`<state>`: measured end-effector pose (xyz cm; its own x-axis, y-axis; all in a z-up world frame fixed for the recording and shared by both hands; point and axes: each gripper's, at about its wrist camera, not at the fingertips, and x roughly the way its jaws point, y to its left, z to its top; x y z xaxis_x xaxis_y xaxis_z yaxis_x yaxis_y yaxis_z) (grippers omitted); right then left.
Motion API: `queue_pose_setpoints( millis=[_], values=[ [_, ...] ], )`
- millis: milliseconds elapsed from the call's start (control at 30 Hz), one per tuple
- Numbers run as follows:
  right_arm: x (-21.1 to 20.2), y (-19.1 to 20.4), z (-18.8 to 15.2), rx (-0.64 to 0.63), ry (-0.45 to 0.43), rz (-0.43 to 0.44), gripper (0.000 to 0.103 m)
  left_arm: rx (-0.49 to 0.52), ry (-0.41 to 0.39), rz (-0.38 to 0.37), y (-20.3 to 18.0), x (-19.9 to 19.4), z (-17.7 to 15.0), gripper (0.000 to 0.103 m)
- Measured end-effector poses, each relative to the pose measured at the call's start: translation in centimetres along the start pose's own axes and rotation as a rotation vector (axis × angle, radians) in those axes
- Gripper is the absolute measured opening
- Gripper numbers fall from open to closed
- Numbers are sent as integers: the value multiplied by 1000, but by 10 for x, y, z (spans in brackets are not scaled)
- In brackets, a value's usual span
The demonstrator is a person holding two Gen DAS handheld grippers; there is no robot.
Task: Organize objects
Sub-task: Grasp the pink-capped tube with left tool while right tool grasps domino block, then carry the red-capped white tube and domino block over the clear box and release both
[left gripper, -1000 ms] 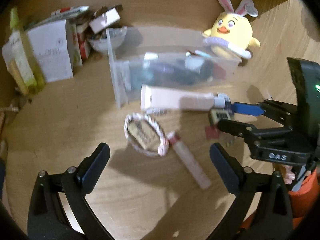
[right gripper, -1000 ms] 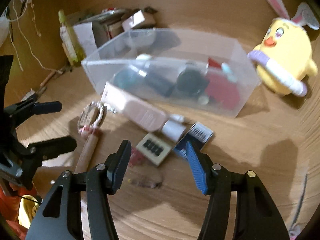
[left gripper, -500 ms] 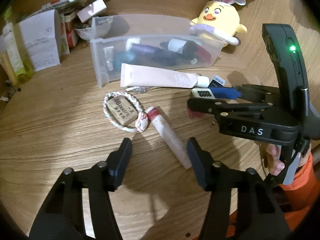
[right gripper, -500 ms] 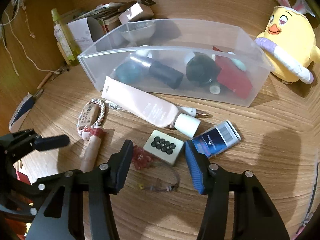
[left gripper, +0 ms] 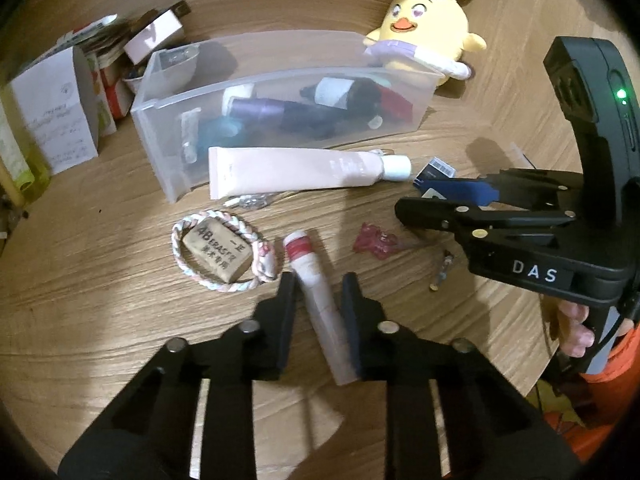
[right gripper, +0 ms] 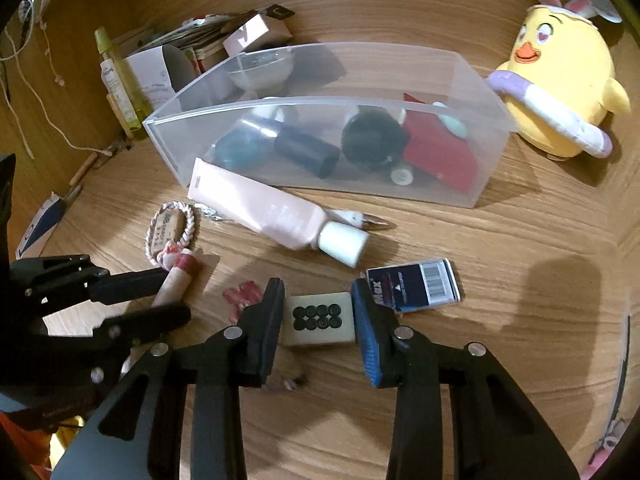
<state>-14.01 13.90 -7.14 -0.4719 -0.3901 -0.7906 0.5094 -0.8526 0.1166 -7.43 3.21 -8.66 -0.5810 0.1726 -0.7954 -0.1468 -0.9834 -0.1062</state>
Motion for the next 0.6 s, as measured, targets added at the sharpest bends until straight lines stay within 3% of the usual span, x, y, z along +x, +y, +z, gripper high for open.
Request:
queue_pose_setpoints(
  millis=[33, 433, 600],
  values=[
    [-2, -2, -2, -1, -1, -1, 32, 2, 0, -3, -1, 0, -1, 14],
    [-23, -19, -28, -11, -25, -44, 31, -22, -21, -14, -8, -14, -19, 14],
    [-32, -25, -35, 12, -40, -47, 31, -43, -78, 0, -5, -29, -9, 14]
  ],
)
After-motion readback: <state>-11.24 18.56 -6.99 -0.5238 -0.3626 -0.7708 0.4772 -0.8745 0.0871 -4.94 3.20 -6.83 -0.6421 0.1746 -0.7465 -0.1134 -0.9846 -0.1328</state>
